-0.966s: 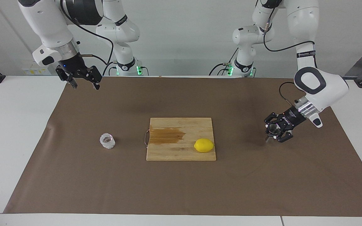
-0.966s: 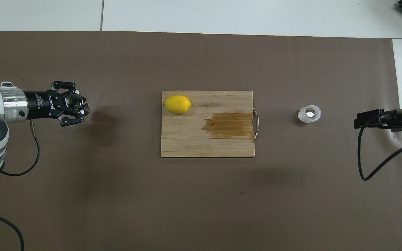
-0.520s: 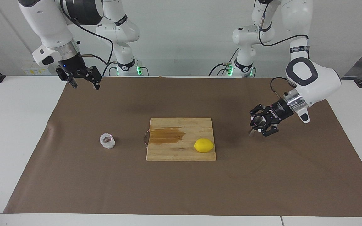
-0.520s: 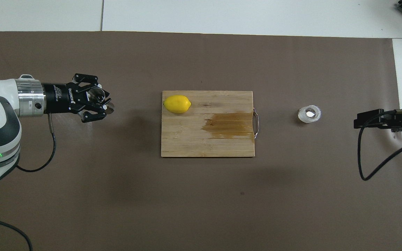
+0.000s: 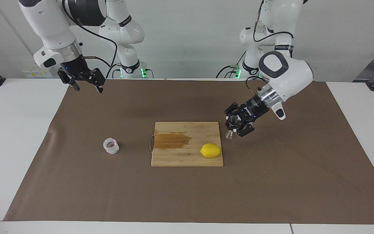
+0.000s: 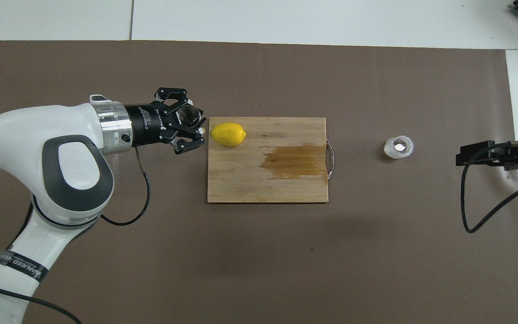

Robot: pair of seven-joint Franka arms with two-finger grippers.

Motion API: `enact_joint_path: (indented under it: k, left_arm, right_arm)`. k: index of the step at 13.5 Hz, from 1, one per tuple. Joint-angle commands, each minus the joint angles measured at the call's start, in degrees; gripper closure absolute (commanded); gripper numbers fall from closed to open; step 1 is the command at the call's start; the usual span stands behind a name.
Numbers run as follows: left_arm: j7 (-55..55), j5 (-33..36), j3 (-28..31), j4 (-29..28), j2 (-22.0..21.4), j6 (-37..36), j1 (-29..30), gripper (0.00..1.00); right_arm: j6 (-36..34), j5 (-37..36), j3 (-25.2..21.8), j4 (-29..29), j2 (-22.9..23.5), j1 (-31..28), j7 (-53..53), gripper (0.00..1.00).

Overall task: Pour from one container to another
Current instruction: 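Lift the metal cup with the left gripper and carry it over the board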

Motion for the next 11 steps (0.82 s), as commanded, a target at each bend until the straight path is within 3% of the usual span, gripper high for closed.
enact_joint_path:
  k: [1,3,5,11]
  left_arm:
    - [-3.41,-6.57,0.67,-0.41,1.39,13.83,-9.00,1.00]
    - [-3.50,-16.39,0.67,0.03,2.63,25.87,-15.86,1.00]
    - [-3.42,-24.06,0.49,0.03,3.16,30.93,-19.83,1.00]
    - [-3.15,-26.11,-0.38,4.58,12.10,36.39,-23.10,1.00]
  right_arm:
    - [-0.78,-0.35,0.25,0.63,0.29,-0.29,1.11,0.00]
    - [-0.78,-0.35,0.25,0.63,0.29,-0.29,1.11,0.00]
    - [-0.78,-0.35,0.25,0.71,0.29,-0.29,1.11,0.00]
    - [-0.78,-0.35,0.25,0.71,0.29,-0.29,1.11,0.00]
